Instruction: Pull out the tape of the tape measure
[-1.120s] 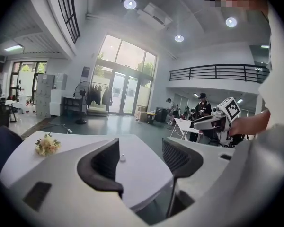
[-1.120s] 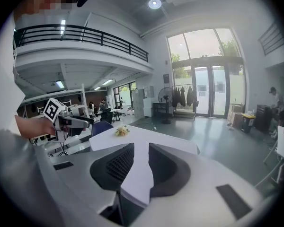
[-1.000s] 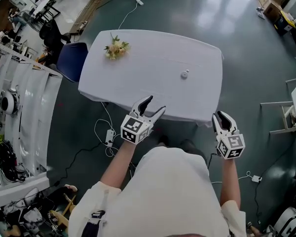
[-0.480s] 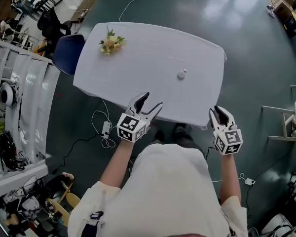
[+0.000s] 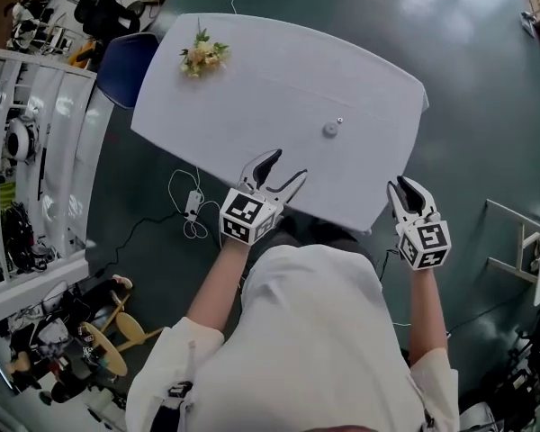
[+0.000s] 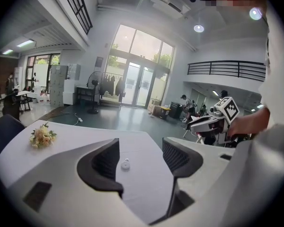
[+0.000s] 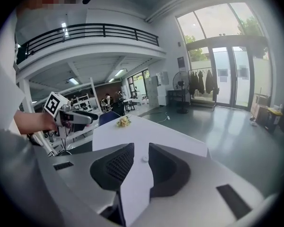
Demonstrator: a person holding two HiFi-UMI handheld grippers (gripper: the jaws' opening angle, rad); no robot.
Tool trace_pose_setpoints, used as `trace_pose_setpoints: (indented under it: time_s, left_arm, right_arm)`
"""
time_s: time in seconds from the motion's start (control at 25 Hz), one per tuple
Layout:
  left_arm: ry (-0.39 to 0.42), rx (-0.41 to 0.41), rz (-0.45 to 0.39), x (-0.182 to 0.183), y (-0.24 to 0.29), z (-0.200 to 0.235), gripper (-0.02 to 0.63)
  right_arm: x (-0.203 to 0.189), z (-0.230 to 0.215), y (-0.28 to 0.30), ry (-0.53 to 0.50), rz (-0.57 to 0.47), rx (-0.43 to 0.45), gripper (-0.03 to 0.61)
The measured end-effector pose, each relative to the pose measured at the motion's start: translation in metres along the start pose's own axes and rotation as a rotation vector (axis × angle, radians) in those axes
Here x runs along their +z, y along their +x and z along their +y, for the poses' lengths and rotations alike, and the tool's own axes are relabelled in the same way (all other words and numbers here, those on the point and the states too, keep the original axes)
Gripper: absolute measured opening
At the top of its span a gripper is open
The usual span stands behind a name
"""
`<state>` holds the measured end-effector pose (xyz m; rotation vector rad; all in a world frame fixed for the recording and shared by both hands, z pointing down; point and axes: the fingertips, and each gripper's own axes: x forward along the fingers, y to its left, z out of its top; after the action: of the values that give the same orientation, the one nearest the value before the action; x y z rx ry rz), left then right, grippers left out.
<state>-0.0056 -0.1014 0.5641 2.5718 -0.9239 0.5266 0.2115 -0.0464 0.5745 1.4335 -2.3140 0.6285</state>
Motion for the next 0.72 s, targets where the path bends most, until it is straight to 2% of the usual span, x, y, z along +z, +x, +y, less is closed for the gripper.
trace_pose_setpoints:
  time_s: [0.4,0.72]
  left_arm:
    - [0.013,-0.012,0.098,-0.016,0.074,0.002,0.290]
    - [0.130,-0.077,0.200,-0.050,0.130,-0.002,0.290]
  right_arm:
    - [-0.025,-0.040,0.048,0.023,0.054,0.066,0.112]
    - [-0.053,-0.046,0.072,0.006,0.076,0.053,0.109]
